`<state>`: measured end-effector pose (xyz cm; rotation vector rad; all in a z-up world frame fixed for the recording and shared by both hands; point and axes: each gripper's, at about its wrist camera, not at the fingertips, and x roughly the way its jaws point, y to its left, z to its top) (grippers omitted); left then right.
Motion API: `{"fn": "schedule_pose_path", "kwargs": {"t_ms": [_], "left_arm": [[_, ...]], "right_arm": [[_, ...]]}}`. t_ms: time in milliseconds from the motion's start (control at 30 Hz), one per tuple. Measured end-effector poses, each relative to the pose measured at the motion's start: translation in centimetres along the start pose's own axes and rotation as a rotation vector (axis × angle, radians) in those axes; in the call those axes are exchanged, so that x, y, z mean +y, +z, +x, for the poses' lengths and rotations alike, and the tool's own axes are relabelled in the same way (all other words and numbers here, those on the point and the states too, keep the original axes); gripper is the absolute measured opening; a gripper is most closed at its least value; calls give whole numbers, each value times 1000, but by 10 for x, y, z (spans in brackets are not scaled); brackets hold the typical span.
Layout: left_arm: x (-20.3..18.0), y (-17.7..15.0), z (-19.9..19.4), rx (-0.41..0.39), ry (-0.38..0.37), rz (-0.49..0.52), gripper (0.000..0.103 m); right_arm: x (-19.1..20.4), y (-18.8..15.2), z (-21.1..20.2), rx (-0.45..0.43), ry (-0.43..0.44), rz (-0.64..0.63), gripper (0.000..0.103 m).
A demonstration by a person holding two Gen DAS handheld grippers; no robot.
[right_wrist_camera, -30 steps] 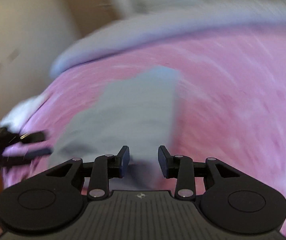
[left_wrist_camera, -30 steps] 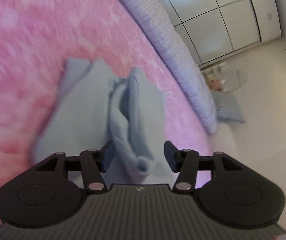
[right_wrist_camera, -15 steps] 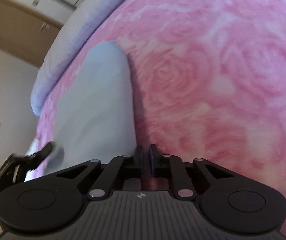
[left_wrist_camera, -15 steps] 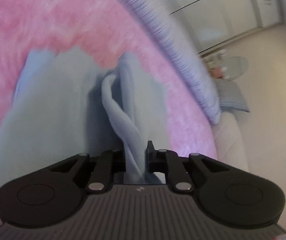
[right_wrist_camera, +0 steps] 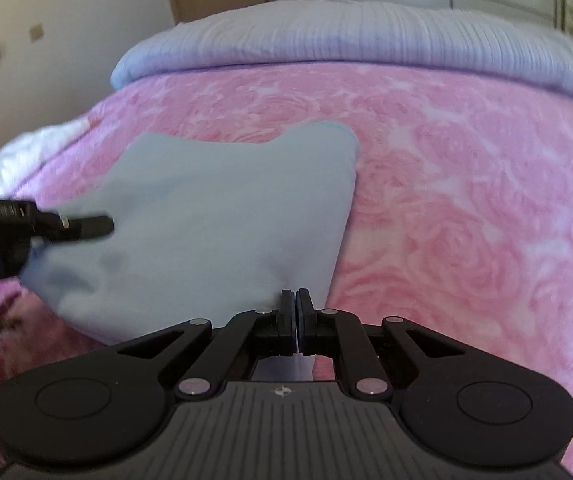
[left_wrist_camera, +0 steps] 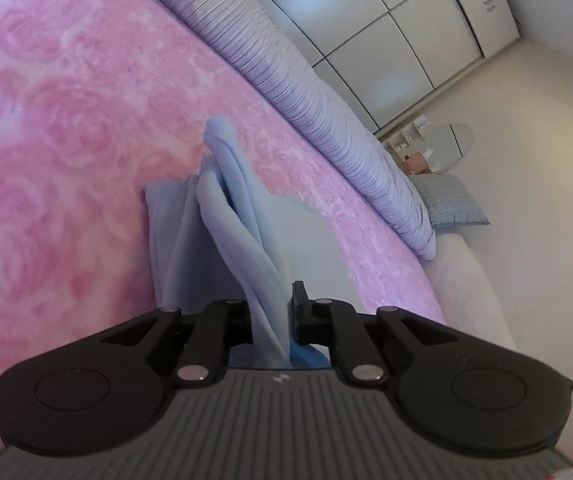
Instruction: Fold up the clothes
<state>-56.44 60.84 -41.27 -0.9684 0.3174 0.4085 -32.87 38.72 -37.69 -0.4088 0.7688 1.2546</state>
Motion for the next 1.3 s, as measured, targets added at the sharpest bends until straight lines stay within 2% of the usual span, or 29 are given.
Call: {"fn": "schedule_pose_path", "kwargs": {"t_ms": [67, 100, 267, 367, 400, 533, 633, 767, 867, 933, 1000, 1033, 1067, 1167, 1233, 1300], "left_arm": [[11, 0, 17, 57, 90, 40, 16], [14, -2, 20, 67, 108, 50, 17], [12, -5, 1, 38, 106, 17, 17], [8, -8, -11, 34, 124, 21, 15], [6, -8, -14, 31, 142, 25, 12], [0, -9, -24, 23, 217, 40, 13], [-11, -10, -33, 9, 247, 69, 15], [-41, -11, -50, -24, 227, 145, 15], [-62, -13, -62, -46, 210, 200, 15], [-64, -19, -45, 2, 195, 217, 16], [-54, -28, -22, 84, 284, 209, 14], [-49, -33, -14, 105, 341, 226, 8], [-44, -39, -10, 102, 373, 234, 7], [-39, -38, -14, 86, 368, 171, 7], [-54, -35, -16, 93, 412, 214, 7], [-71, -38, -20, 109, 466, 270, 10]], "right_arm": [[5, -2, 4, 7, -11, -37, 12], [6, -3, 8, 13, -13, -45, 12], [7, -3, 10, 13, 1, -61, 12], [-4, -1, 6, 12, 41, 5, 12], [-5, -1, 6, 13, 45, 13, 12], [9, -6, 11, 12, 14, -55, 13], [0, -1, 2, 8, 40, 14, 12], [-36, -3, -20, -57, 148, 237, 19], [-41, -5, -30, -94, 216, 290, 19], [-38, -6, -29, -87, 253, 300, 19], [-33, -10, -19, -42, 270, 308, 19], [-29, -13, -11, -8, 267, 310, 18], [-23, -17, -4, 14, 263, 292, 18], [0, -22, 6, 28, 208, 157, 18], [5, -18, 7, 34, 184, 127, 15], [4, -12, 1, 46, 164, 150, 12]]}}
